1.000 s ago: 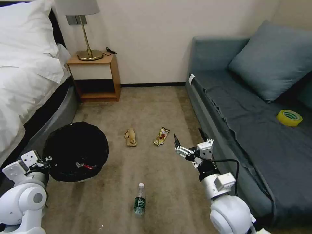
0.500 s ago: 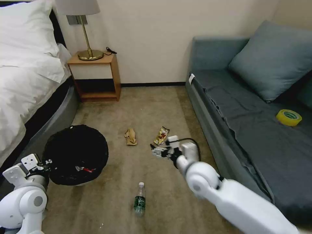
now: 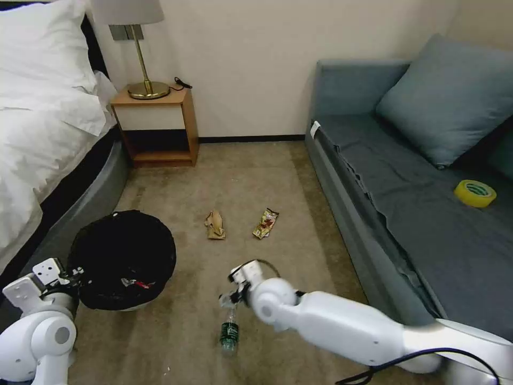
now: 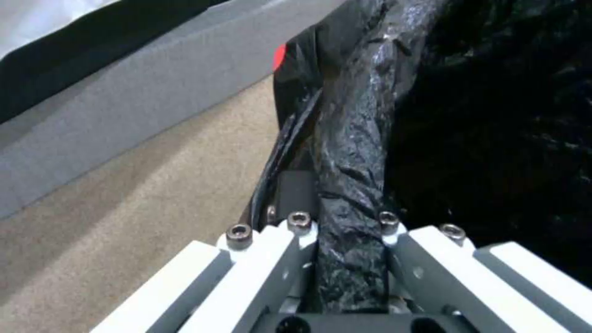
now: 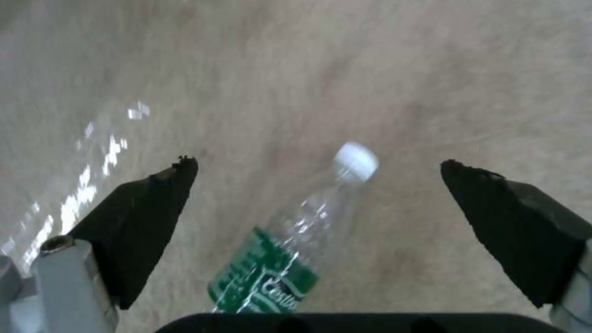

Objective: Pick up the trash bin, then pick up the garbage on the floor and place it into the trash bin.

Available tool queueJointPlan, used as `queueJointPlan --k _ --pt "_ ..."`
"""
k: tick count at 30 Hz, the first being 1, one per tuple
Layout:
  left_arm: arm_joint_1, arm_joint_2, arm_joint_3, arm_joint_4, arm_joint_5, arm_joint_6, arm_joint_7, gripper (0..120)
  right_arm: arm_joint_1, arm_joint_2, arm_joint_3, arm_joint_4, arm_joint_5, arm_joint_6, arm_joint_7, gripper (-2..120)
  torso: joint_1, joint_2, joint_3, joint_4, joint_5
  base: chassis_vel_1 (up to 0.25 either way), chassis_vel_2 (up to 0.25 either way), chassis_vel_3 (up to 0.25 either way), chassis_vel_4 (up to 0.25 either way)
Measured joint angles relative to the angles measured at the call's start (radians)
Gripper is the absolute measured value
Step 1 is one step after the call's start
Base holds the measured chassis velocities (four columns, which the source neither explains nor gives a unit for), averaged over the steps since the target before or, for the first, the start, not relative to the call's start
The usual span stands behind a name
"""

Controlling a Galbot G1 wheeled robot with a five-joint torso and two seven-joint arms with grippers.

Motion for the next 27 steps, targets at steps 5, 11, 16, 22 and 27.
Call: queueJointPlan --k 5,11,16,22,27 --pt "0.005 -0.001 -0.003 -0.004 0.0 0.0 0.001 3 0.006 0.029 -0.05 -0.055 -0.008 0.002 -0.008 100 0.0 0.0 0.0 -0.0002 -0.0001 0.0 0.0 0.0 0.0" --pt "0.014 0.001 -0.011 -0.004 0.0 0.0 0.006 3 0.006 0.071 -0.113 -0.141 -0.037 0.013 -0.03 100 0.0 0.0 0.0 -0.0002 0.0 0.0 0.0 0.0 0.0" --pt "0.013 0.003 -0.012 -0.004 -0.002 0.0 0.007 3 0.005 0.086 -0.143 -0.186 -0.063 0.019 -0.044 100 0.0 0.0 0.0 -0.0002 0.0 0.0 0.0 0.0 0.0" --pt "0.014 0.001 -0.007 -0.004 -0.001 0.0 0.008 3 -0.013 0.1 -0.157 -0.236 -0.101 0.035 -0.06 100 0.0 0.0 0.0 -0.0002 0.0001 0.0 0.0 0.0 0.0" --pt "0.015 0.001 -0.006 -0.002 0.0 0.0 0.008 3 -0.026 0.107 -0.159 -0.255 -0.121 0.042 -0.066 100 0.0 0.0 0.0 -0.0003 0.0001 0.0 0.0 0.0 0.0"
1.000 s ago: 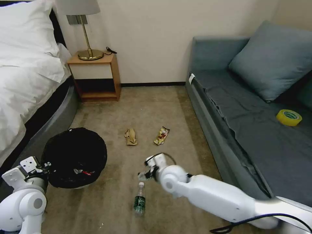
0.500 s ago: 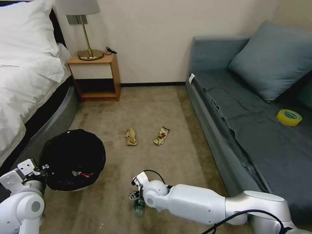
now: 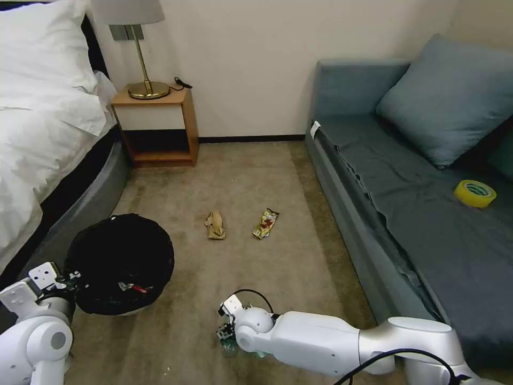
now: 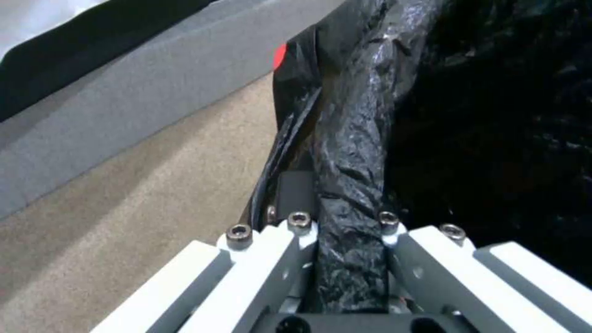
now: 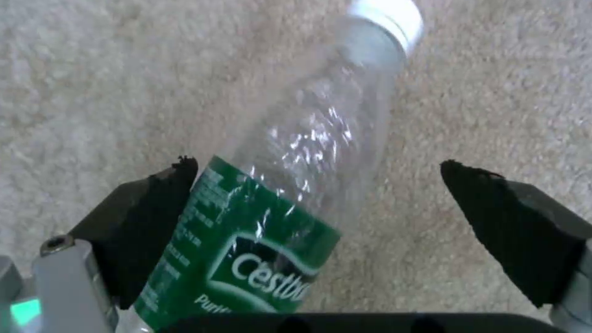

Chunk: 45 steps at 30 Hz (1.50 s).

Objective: Pick up the trash bin, then pick up the garbage on the floor and place it into the trash bin.

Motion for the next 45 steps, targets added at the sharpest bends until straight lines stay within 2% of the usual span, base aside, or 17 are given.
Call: queueJointPlan --k 6,10,14,15,16,22,29,30,32,36,39,40,43,44,45 --pt "0.0 0.0 0.0 0.002 0.003 0.0 0.0 3 -0.006 0.004 0.0 -0.01 -0.017 0.006 -0.006 100 0.0 0.0 0.0 0.0 0.0 0.0 0.0 0.0 0.0" --pt "0.0 -0.001 0.001 0.001 0.004 0.0 0.0 3 -0.007 0.004 0.0 -0.01 -0.028 0.01 -0.011 92 0.0 0.0 0.0 0.0 0.0 0.0 0.0 0.0 0.0" --pt "0.001 -0.002 0.002 0.002 0.005 0.0 0.0 3 -0.012 0.0 -0.006 -0.016 -0.054 0.019 -0.023 76 0.0 0.0 0.0 0.0 0.0001 0.0 0.0 0.0 0.0" --pt "0.001 -0.002 0.003 0.001 0.005 0.0 0.0 3 -0.012 -0.002 -0.007 -0.017 -0.058 0.02 -0.025 69 0.0 0.0 0.0 0.0 0.0 0.0 0.0 0.0 0.0" --pt "0.001 -0.002 0.003 0.001 0.005 0.0 0.0 3 -0.012 -0.002 -0.007 -0.017 -0.058 0.02 -0.025 69 0.0 0.0 0.0 0.0 0.0 0.0 0.0 0.0 0.0" --pt "0.002 -0.004 0.007 0.001 0.009 0.0 0.0 3 -0.012 -0.007 -0.008 -0.018 -0.079 0.033 -0.034 45 0.0 0.0 0.0 0.0 0.0001 0.0 0.0 0.0 0.0" --pt "0.005 -0.003 0.007 0.0 0.011 0.0 0.001 3 -0.01 -0.033 0.01 0.031 -0.089 0.05 -0.035 25 0.0 0.0 0.0 0.0 0.0001 0.0 0.0 0.0 0.0" --pt "0.005 -0.003 0.007 0.0 0.011 0.0 0.001 3 -0.01 -0.033 0.01 0.031 -0.089 0.05 -0.035 25 0.0 0.0 0.0 0.0 0.0001 0.0 0.0 0.0 0.0" --pt "0.005 -0.001 0.006 0.0 0.011 0.0 0.002 3 -0.004 -0.059 0.028 0.08 -0.092 0.052 -0.032 20 0.0 0.0 0.0 0.0001 0.0002 0.0 0.0 0.0 0.0" --pt "0.007 -0.001 0.008 0.0 0.011 0.0 0.002 3 0.012 -0.115 0.086 0.166 -0.094 0.053 -0.022 19 0.0 0.0 0.0 0.0001 0.0002 0.0 0.0 0.0 0.0" --pt "0.009 0.001 0.013 0.001 0.012 0.0 0.002 3 0.03 -0.19 0.182 0.25 -0.098 0.052 -0.015 19 0.0 0.0 0.0 0.0 0.0003 0.0 0.0 0.0 0.0" --pt "0.009 0.001 0.013 0.001 0.012 0.0 0.002 3 0.03 -0.19 0.182 0.25 -0.098 0.052 -0.015 19 0.0 0.0 0.0 0.0 0.0003 0.0 0.0 0.0 0.0" --pt "0.014 0.004 0.022 0.002 0.014 0.0 0.003 3 0.067 -0.274 0.297 0.392 -0.082 0.052 -0.01 19 0.0 0.0 0.0 -0.0005 0.0001 0.0 0.0 0.0 0.0" --pt "0.014 0.004 0.022 0.002 0.014 0.0 0.003 3 0.067 -0.274 0.297 0.392 -0.082 0.052 -0.01 19 0.0 0.0 0.0 -0.0005 0.0001 0.0 0.0 0.0 0.0" --pt "0.016 0.005 0.026 0.002 0.014 0.0 0.004 3 0.082 -0.289 0.336 0.448 -0.069 0.05 -0.009 19 0.0 0.0 0.0 -0.0004 0.0002 0.0 0.0 0.0 0.0"
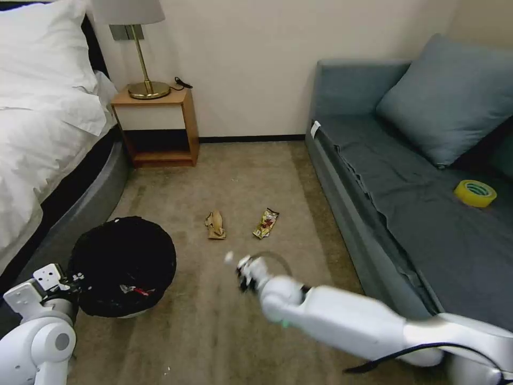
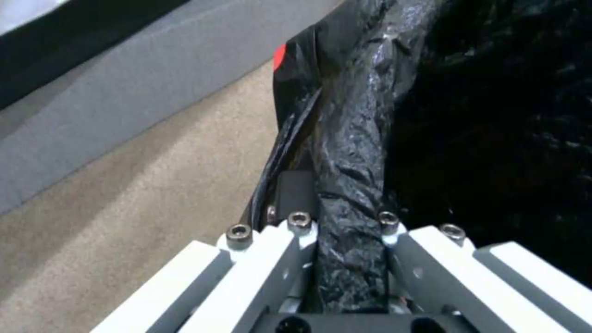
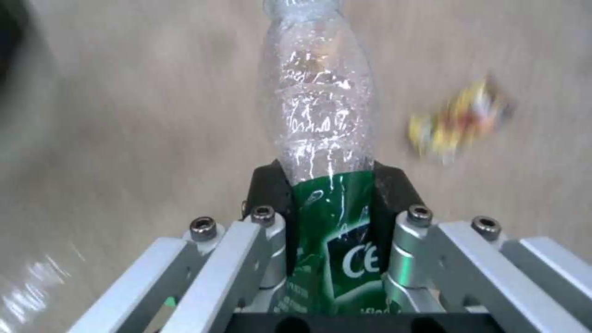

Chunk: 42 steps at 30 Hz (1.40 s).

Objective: Pick up the trash bin, then pick up the garbage on the floor and place it into the trash bin.

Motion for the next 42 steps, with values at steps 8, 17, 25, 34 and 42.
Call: queueJointPlan --k 8,17,25,34,42 --pt "0.006 -0.006 0.017 -0.012 0.001 0.0 0.0 3 0.121 0.157 0.077 0.231 0.198 -0.006 0.092 19 0.0 0.0 0.0 0.0008 -0.0003 0.0 0.0 0.0 0.0" --pt "0.016 -0.026 0.025 -0.039 0.011 0.0 -0.002 3 0.152 0.368 -0.095 0.132 0.188 0.035 0.153 19 0.0 0.0 0.0 0.0007 -0.0005 0.0 0.0 0.0 0.0" --pt "0.018 -0.034 0.03 -0.051 0.014 0.0 -0.004 3 0.158 0.458 -0.207 0.0 0.154 0.077 0.153 19 0.0 0.0 0.0 0.0007 -0.0004 0.0 0.0 0.0 0.0" --pt "0.016 -0.043 0.044 -0.052 0.023 0.0 -0.005 3 0.152 0.516 -0.236 -0.079 0.085 0.087 0.138 50 0.0 0.0 0.0 0.0004 -0.0003 0.0 0.0 0.0 0.0" --pt "0.015 -0.04 0.044 -0.052 0.023 0.0 -0.005 3 0.154 0.481 -0.235 -0.064 0.066 0.076 0.132 78 0.0 0.0 0.0 0.0004 -0.0001 0.0 0.0 0.0 0.0"
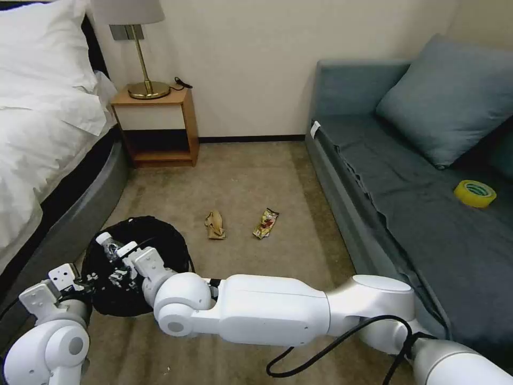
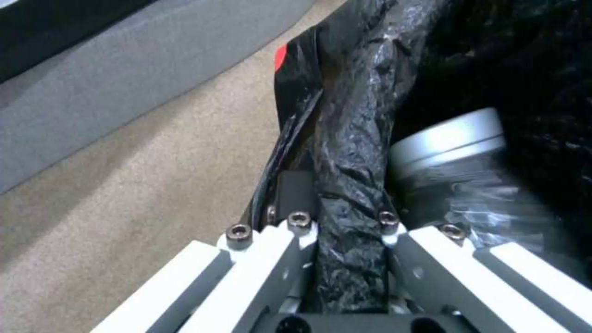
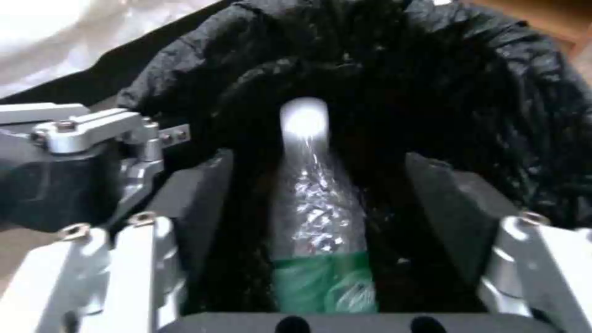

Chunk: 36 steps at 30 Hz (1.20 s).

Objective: Pick up the trash bin, then pick up the garbage on the floor and place it into the trash bin.

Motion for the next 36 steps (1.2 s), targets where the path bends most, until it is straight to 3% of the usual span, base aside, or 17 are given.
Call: queueJointPlan --k 6,8,12,13,17,18,20,24,25,28,30,32,36 --pt "-0.002 0.003 0.0 0.008 -0.001 0.0 0.0 3 -0.01 -0.012 0.045 0.015 -0.044 0.004 -0.007 99 0.0 0.0 0.0 0.0003 0.0 0.0 0.0 0.0 0.0" --pt "-0.002 0.004 0.0 0.009 -0.001 0.0 0.0 3 -0.01 -0.019 0.058 0.023 -0.059 0.006 -0.015 99 0.0 0.0 0.0 0.0003 0.0 0.0 0.0 0.0 0.0" --pt "-0.01 0.012 0.0 0.019 -0.007 0.0 0.001 3 -0.005 -0.145 0.208 0.161 -0.274 0.087 -0.177 100 0.0 0.0 0.0 0.0001 0.0001 0.0 0.0 0.0 0.0" --pt "-0.01 0.012 0.0 0.019 -0.007 0.0 0.001 3 -0.005 -0.145 0.208 0.161 -0.274 0.087 -0.177 100 0.0 0.0 0.0 0.0001 0.0001 0.0 0.0 0.0 0.0" --pt "-0.012 0.018 -0.005 0.02 -0.015 0.0 0.002 3 -0.065 -0.284 0.386 0.296 -0.366 0.142 -0.316 100 0.0 0.0 0.0 0.0003 0.0005 0.0 0.0 0.0 0.0" --pt "-0.012 0.018 -0.005 0.02 -0.015 0.0 0.002 3 -0.065 -0.284 0.386 0.296 -0.366 0.142 -0.316 100 0.0 0.0 0.0 0.0003 0.0005 0.0 0.0 0.0 0.0" --pt "-0.007 0.022 -0.012 0.021 -0.02 0.0 0.002 3 -0.199 -0.446 0.546 0.388 -0.444 0.201 -0.402 100 0.0 0.0 0.0 -0.0001 0.0007 0.0 0.0 0.0 0.0" --pt "-0.006 0.022 -0.017 0.024 -0.026 0.0 0.002 3 -0.331 -0.552 0.671 0.459 -0.513 0.269 -0.425 100 0.0 0.0 0.0 -0.0007 0.0007 0.0 0.0 0.0 0.0" --pt "-0.006 0.02 -0.019 0.026 -0.027 0.0 0.003 3 -0.425 -0.592 0.751 0.502 -0.564 0.296 -0.42 100 0.0 0.0 0.0 -0.0003 0.0006 0.0 0.0 0.0 0.0" --pt "-0.007 0.018 -0.019 0.03 -0.027 0.0 0.003 3 -0.522 -0.607 0.825 0.533 -0.616 0.314 -0.407 100 0.0 0.0 0.0 0.0 0.0006 0.0 0.0 0.0 0.0" --pt "-0.007 0.016 -0.018 0.031 -0.026 0.0 0.003 3 -0.745 -0.595 0.976 0.596 -0.724 0.323 -0.365 100 0.0 0.0 0.0 -0.0003 0.0005 0.0 0.0 0.0 0.0" --pt "-0.006 0.016 -0.019 0.03 -0.026 0.0 0.003 3 -0.789 -0.585 1.007 0.608 -0.746 0.322 -0.355 100 0.0 0.0 0.0 -0.0003 0.0005 0.0 0.0 0.0 0.0" --pt "-0.002 0.02 -0.032 0.023 -0.026 0.0 0.003 3 -1.013 -0.499 1.136 0.654 -0.896 0.334 -0.324 100 0.0 0.0 0.0 -0.0001 0.0003 0.0 0.0 0.0 0.0"
